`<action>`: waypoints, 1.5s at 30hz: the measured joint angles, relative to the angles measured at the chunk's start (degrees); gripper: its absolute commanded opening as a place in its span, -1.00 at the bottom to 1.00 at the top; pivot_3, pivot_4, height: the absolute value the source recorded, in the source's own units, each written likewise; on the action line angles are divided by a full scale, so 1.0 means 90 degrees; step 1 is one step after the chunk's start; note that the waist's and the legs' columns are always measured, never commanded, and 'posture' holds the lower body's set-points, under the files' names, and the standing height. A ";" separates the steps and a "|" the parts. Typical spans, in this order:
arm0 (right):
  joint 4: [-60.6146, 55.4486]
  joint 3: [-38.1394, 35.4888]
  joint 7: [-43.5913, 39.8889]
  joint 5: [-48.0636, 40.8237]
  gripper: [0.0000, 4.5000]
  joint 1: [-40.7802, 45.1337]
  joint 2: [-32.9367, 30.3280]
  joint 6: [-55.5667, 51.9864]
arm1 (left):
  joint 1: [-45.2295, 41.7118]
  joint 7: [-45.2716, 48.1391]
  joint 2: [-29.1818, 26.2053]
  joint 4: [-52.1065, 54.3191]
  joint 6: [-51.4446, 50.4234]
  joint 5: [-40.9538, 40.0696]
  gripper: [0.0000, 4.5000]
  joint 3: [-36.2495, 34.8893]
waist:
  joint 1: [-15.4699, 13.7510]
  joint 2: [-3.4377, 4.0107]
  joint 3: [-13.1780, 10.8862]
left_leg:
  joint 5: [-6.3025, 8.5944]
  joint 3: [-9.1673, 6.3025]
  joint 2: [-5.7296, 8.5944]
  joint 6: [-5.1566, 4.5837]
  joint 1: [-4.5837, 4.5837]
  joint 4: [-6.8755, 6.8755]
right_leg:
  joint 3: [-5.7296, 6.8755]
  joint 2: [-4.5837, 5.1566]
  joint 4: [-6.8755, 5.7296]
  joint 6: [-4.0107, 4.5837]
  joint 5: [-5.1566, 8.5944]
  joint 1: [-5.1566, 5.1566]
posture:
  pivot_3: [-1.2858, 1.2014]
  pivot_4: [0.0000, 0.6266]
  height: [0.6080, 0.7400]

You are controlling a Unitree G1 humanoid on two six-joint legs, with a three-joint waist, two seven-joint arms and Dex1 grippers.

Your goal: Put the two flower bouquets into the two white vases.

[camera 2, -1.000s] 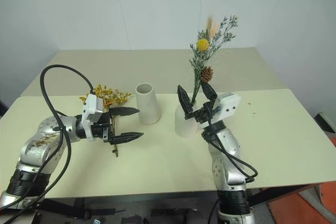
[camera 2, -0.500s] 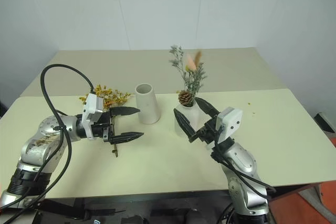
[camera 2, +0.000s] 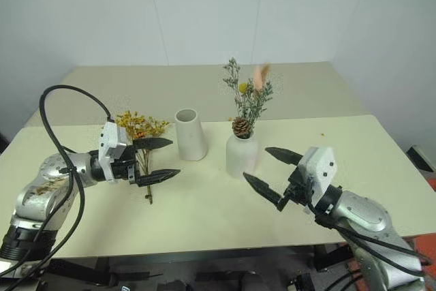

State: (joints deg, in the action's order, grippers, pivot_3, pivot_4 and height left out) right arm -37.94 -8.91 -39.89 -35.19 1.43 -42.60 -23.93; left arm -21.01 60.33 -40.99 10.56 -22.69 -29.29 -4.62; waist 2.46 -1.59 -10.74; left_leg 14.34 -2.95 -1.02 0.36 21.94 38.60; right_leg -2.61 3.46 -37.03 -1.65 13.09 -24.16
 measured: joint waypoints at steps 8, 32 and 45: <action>-0.0114 0.0462 -0.0852 -0.0096 1.00 0.0733 -0.0951 -0.0685 | 0.0648 -0.2182 0.0110 0.1372 -0.1974 -0.0142 1.00 -0.0665 | -0.0038 -0.0005 0.0000 | 0.0001 -0.0004 0.0001 0.0000 0.0009 0.0005 | 0.0004 0.0003 0.0004 -0.0001 0.0000 0.0000 | 0.03 -0.52 1.00; 0.1388 0.1708 -0.2486 0.0831 1.00 0.2918 -0.0698 -0.0269 | -0.2155 -0.8610 0.3853 0.0990 -0.7724 0.2062 1.00 -0.1280 | -0.0185 -0.0019 0.0000 | 0.0000 -0.0010 0.0015 0.0005 0.0019 0.0020 | 0.0005 0.0011 0.0010 0.0041 -0.0041 -0.0001 | 0.03 -0.52 1.00; 0.1254 0.1705 -0.2307 0.1051 1.00 0.2722 -0.0528 -0.0236 | -0.2820 -0.8430 0.3750 -0.0225 -0.7725 0.2374 1.00 -0.1329 | -0.0178 -0.0019 0.0001 | 0.0000 -0.0011 0.0017 0.0011 0.0020 0.0019 | 0.0007 0.0012 0.0011 0.0039 -0.0041 -0.0003 | 0.03 -0.52 1.00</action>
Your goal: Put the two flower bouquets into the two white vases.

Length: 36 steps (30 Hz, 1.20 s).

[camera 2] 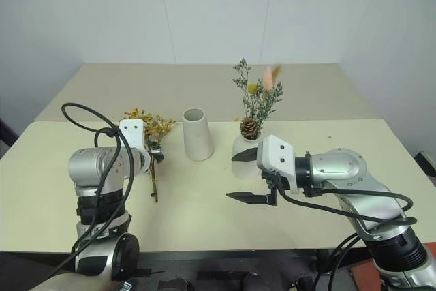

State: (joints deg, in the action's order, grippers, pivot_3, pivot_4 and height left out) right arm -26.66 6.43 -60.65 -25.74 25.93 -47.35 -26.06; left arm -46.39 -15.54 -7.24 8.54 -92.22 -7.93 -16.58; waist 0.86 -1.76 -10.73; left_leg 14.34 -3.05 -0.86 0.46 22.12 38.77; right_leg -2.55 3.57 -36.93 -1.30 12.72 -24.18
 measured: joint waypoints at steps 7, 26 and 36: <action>-0.0040 -0.0004 0.0055 0.0013 1.00 -0.0024 0.0011 -0.0002 | -0.0019 0.0224 0.0024 -0.0215 0.0000 0.0141 0.21 0.0093 | -0.0006 0.0000 0.0000 | 0.0000 -0.0001 0.0000 0.0004 0.0001 0.0000 | 0.0000 0.0000 0.0000 0.0000 0.0000 0.0000 | 0.03 -0.52 1.00; -0.0050 -0.0018 0.0143 0.0012 1.00 -0.0096 0.0010 -0.0010 | 0.0083 0.0830 -0.0217 -0.0286 0.0424 0.0400 -0.98 0.0193 | 0.0001 0.0000 0.0000 | -0.0003 -0.0002 -0.0002 0.0035 0.0002 0.0000 | 0.0000 0.0000 -0.0005 0.0000 0.0000 -0.0005 | 0.03 -0.52 1.00; -0.0190 -0.0048 0.0506 0.0041 1.00 -0.0176 0.0144 -0.0043 | -0.0348 0.2091 -0.1891 -0.0346 0.3651 0.0059 -0.98 -0.0350 | -0.0009 0.0000 0.0000 | -0.0004 -0.0001 -0.0004 0.0047 0.0002 -0.0003 | 0.0001 0.0002 -0.0004 0.0000 0.0000 -0.0005 | 0.03 -0.52 1.00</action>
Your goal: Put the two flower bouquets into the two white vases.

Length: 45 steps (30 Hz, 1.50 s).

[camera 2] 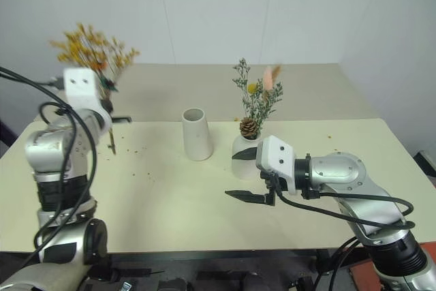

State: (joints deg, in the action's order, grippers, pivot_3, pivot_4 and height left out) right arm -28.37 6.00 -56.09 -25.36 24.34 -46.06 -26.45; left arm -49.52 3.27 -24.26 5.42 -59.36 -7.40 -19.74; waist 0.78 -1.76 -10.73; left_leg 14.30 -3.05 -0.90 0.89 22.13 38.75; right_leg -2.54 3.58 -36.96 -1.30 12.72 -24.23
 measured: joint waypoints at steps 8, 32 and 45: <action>-0.0216 -0.0024 0.0647 0.0079 1.00 -0.0025 0.0373 -0.0085 | -0.0140 0.2715 0.0005 -0.1357 0.2548 -0.1661 -0.98 -0.0503 | -0.0014 0.0000 0.0000 | -0.0003 -0.0001 0.0000 0.0004 0.0005 0.0003 | 0.0009 0.0002 0.0001 0.0000 0.0000 0.0001 | 0.03 -0.52 1.00; -0.1589 -0.0331 0.2451 0.0231 1.00 -0.1102 0.0682 -0.1021 | -0.2339 0.8512 0.0478 -0.7200 0.5835 -0.3111 -0.98 -0.0524 | 0.0050 -0.0002 0.0001 | -0.0002 -0.0003 0.0001 -0.0002 0.0014 0.0010 | 0.0010 -0.0005 0.0001 -0.0003 0.0002 0.0000 | 0.03 -0.52 1.00; -0.1789 -0.0327 0.2630 0.0205 1.00 -0.1175 0.0696 -0.1191 | -0.2577 0.8811 0.0623 -0.8160 0.6686 -0.2857 -0.98 -0.0601 | 0.0050 -0.0002 0.0001 | -0.0002 -0.0004 0.0001 -0.0003 0.0012 0.0010 | 0.0009 -0.0006 0.0000 -0.0003 0.0002 0.0000 | 0.03 -0.52 1.00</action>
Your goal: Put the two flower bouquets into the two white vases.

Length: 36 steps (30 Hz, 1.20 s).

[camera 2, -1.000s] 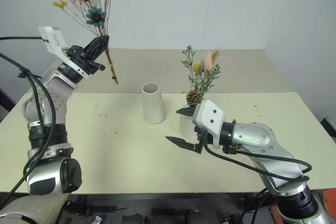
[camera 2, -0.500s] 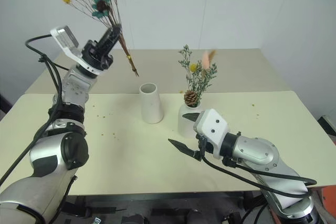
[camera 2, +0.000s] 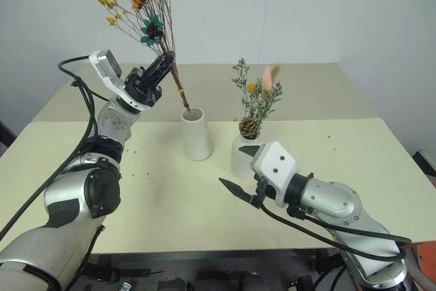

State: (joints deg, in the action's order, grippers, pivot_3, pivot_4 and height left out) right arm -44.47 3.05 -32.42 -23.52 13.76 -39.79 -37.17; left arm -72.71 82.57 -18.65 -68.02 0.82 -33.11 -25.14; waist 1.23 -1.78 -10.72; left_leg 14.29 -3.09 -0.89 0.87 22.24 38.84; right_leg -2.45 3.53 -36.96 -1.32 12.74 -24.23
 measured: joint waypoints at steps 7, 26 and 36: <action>0.0000 0.0000 0.0038 0.0013 1.00 0.0001 0.0001 -0.0063 | 0.0000 -0.0060 0.0073 -0.0112 0.0634 0.0412 -0.98 0.0086 | -0.0006 0.0000 0.0000 | 0.0000 0.0000 0.0000 0.0000 0.0000 0.0000 | 0.0000 0.0000 0.0000 0.0000 0.0000 0.0000 | 0.03 -0.52 1.00; 0.0008 0.0045 0.0243 0.0231 1.00 0.0096 0.0197 -0.0068 | 0.0624 -0.0433 0.0382 -0.0330 0.1722 0.1169 -0.98 0.0330 | -0.0007 0.0000 0.0000 | 0.0000 0.0000 0.0000 0.0000 0.0000 0.0001 | -0.0001 0.0000 -0.0001 0.0000 0.0000 0.0001 | 0.03 -0.52 1.00; 0.0009 0.0045 0.0232 0.0260 1.00 0.0083 0.0201 -0.0015 | 0.0721 -0.0653 0.0468 -0.0330 0.1960 0.1360 -0.25 0.0365 | -0.0013 0.0000 0.0000 | 0.0000 0.0000 0.0000 0.0000 -0.0001 0.0001 | -0.0001 0.0000 -0.0002 0.0000 0.0000 0.0001 | 0.03 -0.52 1.00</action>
State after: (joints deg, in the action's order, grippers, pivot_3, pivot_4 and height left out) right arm -44.39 3.46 -30.33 -21.18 14.51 -37.99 -37.31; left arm -66.22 76.70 -14.44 -70.99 18.45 -20.87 -21.86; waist 1.11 -1.79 -10.71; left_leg 14.29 -3.09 -0.89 0.86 22.23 38.85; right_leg -2.46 3.53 -36.98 -1.33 12.74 -24.22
